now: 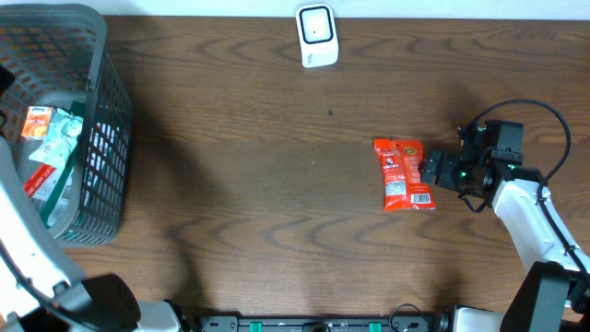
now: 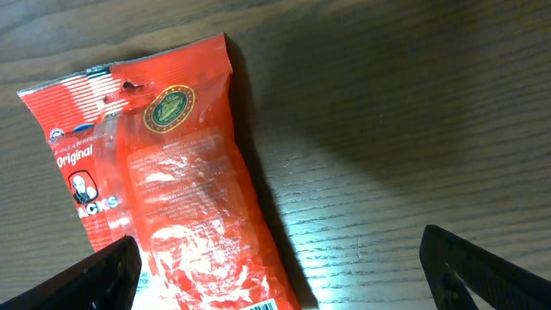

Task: Scan the item barcode
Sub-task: 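Reach the left gripper into the basket and grasp a pale green packet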

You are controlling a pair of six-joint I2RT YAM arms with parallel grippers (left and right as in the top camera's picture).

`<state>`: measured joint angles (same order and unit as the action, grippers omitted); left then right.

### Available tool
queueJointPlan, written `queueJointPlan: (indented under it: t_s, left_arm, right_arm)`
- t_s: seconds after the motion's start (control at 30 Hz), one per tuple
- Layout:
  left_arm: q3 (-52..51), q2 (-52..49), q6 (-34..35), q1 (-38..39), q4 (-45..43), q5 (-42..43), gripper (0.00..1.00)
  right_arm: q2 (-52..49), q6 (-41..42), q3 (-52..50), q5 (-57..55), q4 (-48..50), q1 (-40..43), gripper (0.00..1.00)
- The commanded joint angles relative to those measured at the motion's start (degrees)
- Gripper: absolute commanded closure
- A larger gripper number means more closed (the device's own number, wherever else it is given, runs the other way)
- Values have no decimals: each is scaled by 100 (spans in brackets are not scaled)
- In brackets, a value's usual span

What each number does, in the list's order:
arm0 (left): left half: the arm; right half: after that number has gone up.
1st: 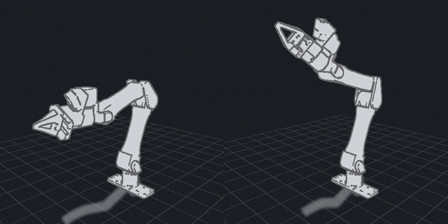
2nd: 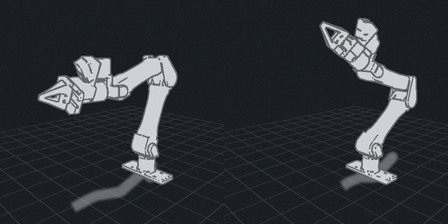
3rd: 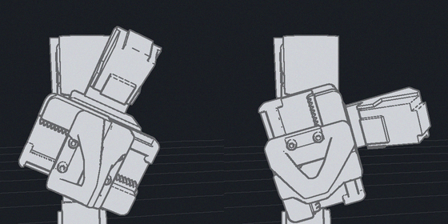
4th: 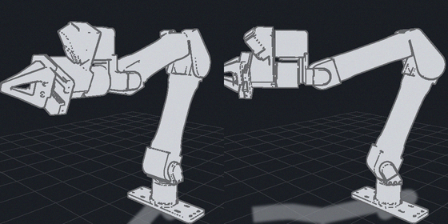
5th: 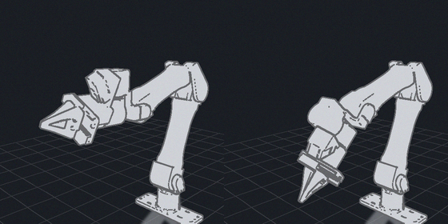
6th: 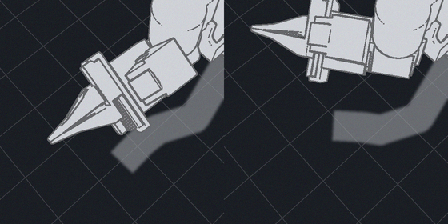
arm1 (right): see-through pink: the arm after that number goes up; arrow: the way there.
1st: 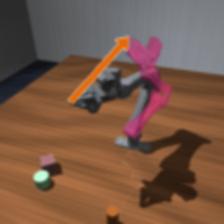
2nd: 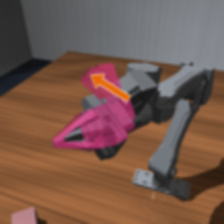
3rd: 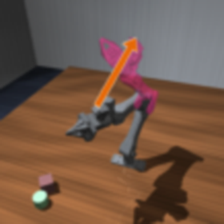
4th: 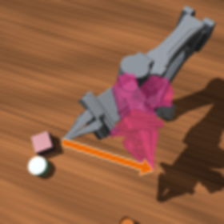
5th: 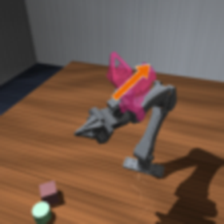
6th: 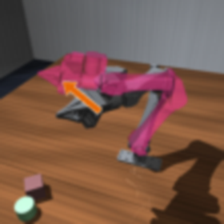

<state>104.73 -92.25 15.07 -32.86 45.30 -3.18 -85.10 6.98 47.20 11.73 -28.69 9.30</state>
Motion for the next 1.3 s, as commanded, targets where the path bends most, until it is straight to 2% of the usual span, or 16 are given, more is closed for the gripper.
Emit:
queueJointPlan:
  t_s: [0.0,0.13,0.27,0.43,0.57,0.77,0.9,0.93,1.0,1.13,1.2,1.27]
  left_arm:
    - [-9,-81,153,-17,225,-50,25]
    - [-275,-507,96,-17,262,-42,18]
    - [-382,-1469,-1185,-17,264,680,17]
    - [-387,-2315,-1818,-17,299,1023,16]
    - [-389,-2909,-1851,-20,223,1003,16]
    - [-413,-3289,-1849,-24,39,1003,16]
    - [-413,-3589,-1845,-24,26,632,16]
    - [-413,-3644,-1845,-24,26,562,20]
    - [-413,-3676,-1845,-24,24,507,41]
    - [-398,-3648,-1847,-24,-28,509,69]
    - [-398,-3630,-1847,-24,-44,509,92]
    - [-398,-3585,-1843,-24,-46,509,93]
  right_arm:
    - [44,-20,68,-31,11,-39,1]
    - [44,-20,68,-31,11,-39,1]
    - [44,-20,68,-31,11,-39,1]
    - [44,-20,68,-33,11,-39,1]
    - [44,-20,68,-33,11,-39,1]
    - [44,-20,68,-31,11,-39,1]
    - [44,-20,68,-33,11,-39,1]
    - [44,-20,68,-33,11,-39,1]
    - [44,-20,68,-33,11,-39,1]
    - [44,-20,68,-33,11,-39,1]
    - [44,-20,68,-31,11,-39,1]
    - [44,-20,68,-31,11,-39,1]
